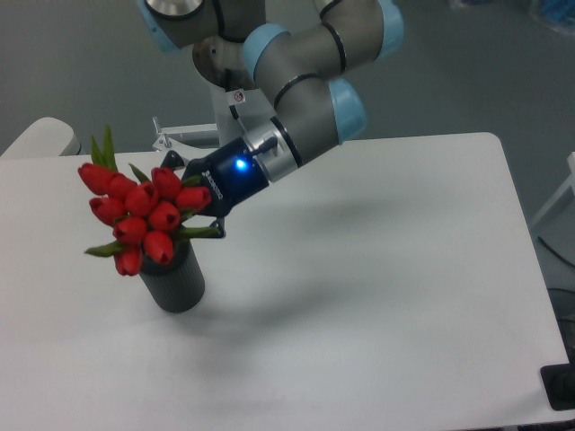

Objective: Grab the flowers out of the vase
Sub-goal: 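Lift the gripped tulips up out of the grey vase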

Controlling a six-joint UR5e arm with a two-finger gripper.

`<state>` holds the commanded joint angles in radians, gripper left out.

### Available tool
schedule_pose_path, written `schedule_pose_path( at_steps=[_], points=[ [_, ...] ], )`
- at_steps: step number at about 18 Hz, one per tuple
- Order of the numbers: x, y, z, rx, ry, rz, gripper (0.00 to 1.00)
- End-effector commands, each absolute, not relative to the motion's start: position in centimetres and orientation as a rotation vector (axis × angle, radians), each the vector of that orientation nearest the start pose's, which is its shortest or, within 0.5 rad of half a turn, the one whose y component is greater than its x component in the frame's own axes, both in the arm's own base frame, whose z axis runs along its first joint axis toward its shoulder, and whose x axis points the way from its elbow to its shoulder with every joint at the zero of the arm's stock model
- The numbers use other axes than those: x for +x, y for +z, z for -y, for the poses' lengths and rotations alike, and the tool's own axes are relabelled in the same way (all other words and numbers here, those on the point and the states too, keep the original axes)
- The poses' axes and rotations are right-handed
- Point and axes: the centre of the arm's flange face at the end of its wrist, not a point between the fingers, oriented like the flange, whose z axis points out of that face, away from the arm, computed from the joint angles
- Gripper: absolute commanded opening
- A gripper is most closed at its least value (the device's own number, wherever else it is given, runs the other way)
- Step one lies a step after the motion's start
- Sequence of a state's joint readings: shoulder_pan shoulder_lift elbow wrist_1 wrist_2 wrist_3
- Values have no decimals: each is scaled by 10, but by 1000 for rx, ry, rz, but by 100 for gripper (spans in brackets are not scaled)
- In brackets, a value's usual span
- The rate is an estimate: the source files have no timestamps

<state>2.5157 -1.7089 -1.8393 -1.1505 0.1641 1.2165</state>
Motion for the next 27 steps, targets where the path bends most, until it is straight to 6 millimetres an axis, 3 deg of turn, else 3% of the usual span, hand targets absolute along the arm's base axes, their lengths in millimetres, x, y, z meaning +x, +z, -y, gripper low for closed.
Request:
schedule_pose_path(
  at_steps=[3,15,19,22,25,27],
  points=[
    [-292,424,-490,-1752,-695,-242,22],
    [-340,505,-483,-1710,-760,-55,23],
    [-346,515,-484,-1710,-765,-39,23],
    [-364,518,-477,-1714,-710,-46,23],
    [-383,521,-483,-1745,-614,-95,23],
    [-396,520,-487,-1879,-472,-107,23]
  ],
)
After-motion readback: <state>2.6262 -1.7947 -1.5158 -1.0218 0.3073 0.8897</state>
